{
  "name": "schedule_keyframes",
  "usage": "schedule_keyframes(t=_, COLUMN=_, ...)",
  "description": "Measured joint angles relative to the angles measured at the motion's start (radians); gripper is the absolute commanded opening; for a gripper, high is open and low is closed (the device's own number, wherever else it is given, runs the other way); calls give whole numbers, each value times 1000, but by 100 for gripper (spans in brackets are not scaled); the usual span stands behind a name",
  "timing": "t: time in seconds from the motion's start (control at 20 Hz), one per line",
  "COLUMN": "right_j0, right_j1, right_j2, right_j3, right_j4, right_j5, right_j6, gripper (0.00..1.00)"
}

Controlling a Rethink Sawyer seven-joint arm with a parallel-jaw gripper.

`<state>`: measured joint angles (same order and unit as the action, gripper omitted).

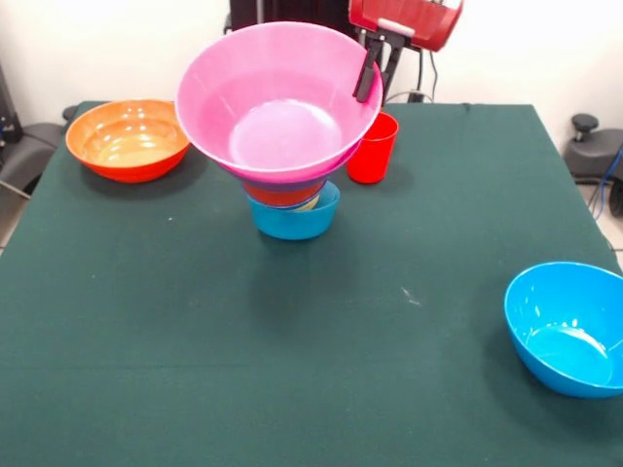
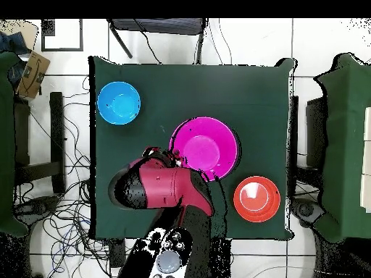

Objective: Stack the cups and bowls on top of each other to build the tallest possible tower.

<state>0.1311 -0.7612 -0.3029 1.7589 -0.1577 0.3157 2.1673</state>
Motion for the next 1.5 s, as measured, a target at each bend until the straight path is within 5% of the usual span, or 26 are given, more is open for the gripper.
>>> schedule_keyframes(t=1.5, right_j0=-35, right_j1=-69, right_j2=-3, right_j3=97, right_j4=39, right_j5=-6, right_j6=0, gripper=0)
